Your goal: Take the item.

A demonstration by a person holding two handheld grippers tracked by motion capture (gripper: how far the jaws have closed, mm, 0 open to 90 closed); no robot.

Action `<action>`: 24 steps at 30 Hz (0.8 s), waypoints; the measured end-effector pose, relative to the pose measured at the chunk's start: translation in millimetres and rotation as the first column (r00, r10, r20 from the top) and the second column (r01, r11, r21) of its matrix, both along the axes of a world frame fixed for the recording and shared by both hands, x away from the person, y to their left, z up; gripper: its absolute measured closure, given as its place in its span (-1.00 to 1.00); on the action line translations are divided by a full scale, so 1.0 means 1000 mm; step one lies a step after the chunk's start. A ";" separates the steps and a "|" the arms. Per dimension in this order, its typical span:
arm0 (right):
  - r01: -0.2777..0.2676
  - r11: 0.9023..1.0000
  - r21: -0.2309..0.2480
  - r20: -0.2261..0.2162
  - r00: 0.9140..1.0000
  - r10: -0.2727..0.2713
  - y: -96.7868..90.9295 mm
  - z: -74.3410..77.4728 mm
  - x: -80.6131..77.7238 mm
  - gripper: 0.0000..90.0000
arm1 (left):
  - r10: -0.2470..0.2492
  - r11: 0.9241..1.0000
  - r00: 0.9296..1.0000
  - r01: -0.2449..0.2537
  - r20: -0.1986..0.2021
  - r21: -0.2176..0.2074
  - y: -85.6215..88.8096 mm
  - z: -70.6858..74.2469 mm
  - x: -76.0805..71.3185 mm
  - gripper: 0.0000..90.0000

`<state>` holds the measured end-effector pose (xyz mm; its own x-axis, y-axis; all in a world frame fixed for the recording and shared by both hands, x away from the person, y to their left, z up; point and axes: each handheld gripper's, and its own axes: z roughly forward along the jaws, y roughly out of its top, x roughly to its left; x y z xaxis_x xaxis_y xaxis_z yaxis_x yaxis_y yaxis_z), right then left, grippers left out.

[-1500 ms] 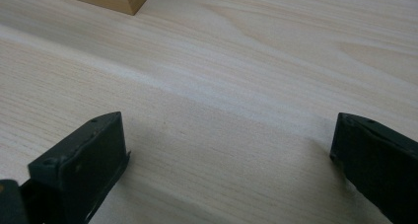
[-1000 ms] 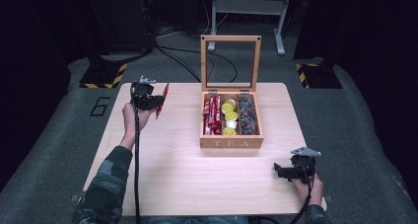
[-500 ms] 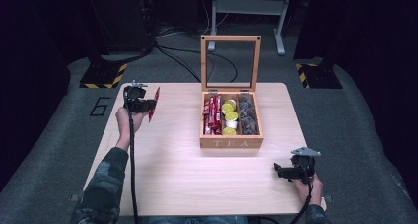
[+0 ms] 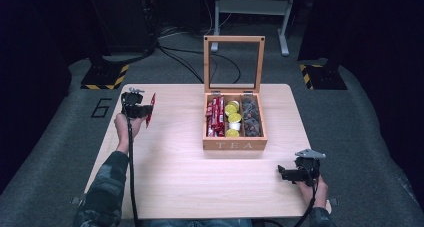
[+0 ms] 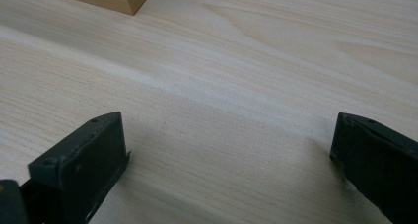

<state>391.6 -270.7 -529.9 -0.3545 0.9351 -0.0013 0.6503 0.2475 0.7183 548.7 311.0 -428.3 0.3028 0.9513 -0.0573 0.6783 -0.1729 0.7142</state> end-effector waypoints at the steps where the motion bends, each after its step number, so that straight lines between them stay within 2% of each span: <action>1: 0.000 1.000 0.000 0.000 1.000 0.000 0.000 0.000 0.000 -1.00 | 0.001 1.000 1.000 -0.001 -0.003 0.002 0.001 -0.002 0.000 0.87; 9: 0.000 1.000 0.000 0.000 1.000 0.000 0.000 0.000 0.000 -1.00 | 0.024 1.000 0.999 -0.024 -0.038 -0.006 0.010 -0.020 0.003 0.87; 16: 0.001 1.000 0.000 0.000 1.000 -0.001 0.000 0.000 0.000 -1.00 | 0.043 0.999 0.997 -0.043 -0.058 0.000 0.015 -0.031 0.005 0.88; 22: 0.000 1.000 0.000 0.000 1.000 0.000 0.000 0.000 0.000 -1.00 | 0.063 0.998 0.995 -0.064 -0.081 -0.012 0.017 -0.041 0.006 0.87; 24: 0.001 1.000 0.000 0.000 1.000 -0.001 0.000 0.000 0.000 -1.00 | 0.059 0.998 0.994 -0.060 -0.093 -0.002 0.018 -0.044 0.007 0.87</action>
<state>391.6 -270.7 -529.9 -0.3539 0.9353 -0.0013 0.6503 0.2470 0.7184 555.6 328.6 -472.3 0.2388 0.9671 -0.0874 0.7507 -0.1268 0.6483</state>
